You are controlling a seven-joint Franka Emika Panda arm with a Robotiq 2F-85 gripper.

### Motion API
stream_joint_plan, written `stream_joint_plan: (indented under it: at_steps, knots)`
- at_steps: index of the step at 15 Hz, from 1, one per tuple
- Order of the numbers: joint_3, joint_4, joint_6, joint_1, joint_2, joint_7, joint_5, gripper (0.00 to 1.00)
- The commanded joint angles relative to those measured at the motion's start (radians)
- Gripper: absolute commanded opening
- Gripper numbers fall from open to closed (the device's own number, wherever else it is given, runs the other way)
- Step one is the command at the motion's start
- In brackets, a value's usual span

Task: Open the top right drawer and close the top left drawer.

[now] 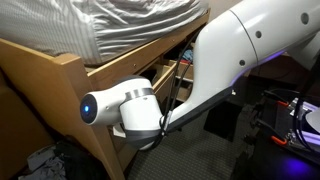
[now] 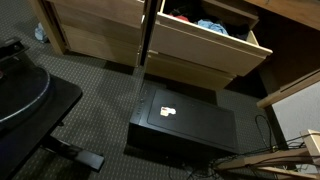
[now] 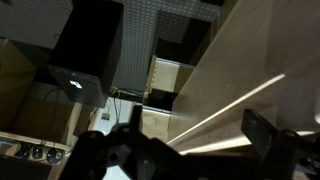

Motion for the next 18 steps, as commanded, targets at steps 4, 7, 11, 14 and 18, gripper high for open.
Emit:
stream_joint_plan:
  at_steps: [4,7,11,14,18]
  knots:
    - [0.002,0.005,0.0,-0.01,0.002,-0.029,0.002,1.0]
    - [0.002,0.005,0.0,-0.006,0.003,-0.028,0.002,1.0]
    - [0.048,-0.02,0.039,-0.033,-0.005,-0.142,0.017,1.0]
    - [0.031,-0.001,-0.003,-0.018,0.005,-0.122,0.01,1.0]
    - [0.038,-0.005,-0.006,-0.027,0.019,-0.138,0.014,1.0]
